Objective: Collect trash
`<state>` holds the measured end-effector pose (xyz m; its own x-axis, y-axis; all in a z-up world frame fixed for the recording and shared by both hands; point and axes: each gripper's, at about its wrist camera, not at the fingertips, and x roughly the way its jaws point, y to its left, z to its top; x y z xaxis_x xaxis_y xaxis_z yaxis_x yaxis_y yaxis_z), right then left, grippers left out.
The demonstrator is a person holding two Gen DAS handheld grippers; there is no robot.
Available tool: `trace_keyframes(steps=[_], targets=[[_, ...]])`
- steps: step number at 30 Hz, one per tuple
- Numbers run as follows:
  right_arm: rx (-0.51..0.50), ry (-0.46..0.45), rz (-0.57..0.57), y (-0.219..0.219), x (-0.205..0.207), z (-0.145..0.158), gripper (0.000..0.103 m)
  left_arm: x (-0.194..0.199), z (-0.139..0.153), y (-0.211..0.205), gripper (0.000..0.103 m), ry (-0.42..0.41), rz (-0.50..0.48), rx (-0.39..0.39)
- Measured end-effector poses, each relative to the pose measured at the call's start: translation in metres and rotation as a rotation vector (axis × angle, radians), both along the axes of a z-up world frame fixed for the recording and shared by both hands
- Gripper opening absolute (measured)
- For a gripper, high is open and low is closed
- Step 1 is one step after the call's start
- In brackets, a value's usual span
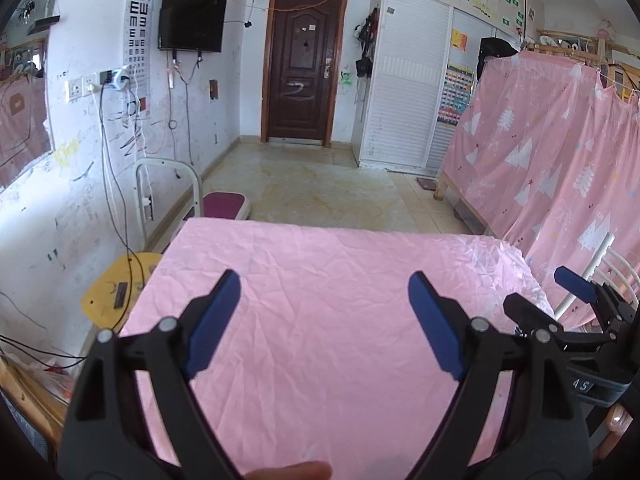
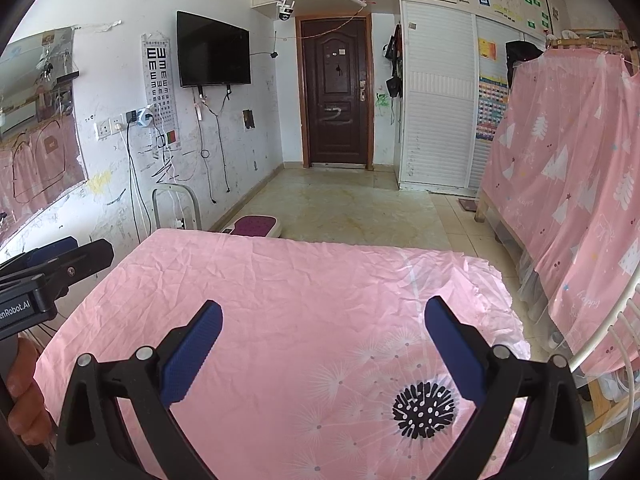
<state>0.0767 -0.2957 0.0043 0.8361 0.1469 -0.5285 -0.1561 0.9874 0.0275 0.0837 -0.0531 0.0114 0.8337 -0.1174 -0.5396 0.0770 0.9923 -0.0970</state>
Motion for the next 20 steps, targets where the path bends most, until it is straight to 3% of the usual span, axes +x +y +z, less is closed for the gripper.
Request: trace_keyframes(steps=[20], targets=[[-0.005,0.001,0.004,0.0008,-0.0001,0.0010,0.091,-0.0013,-0.0050,0.0060,0.082,0.007,0.000,0.000]])
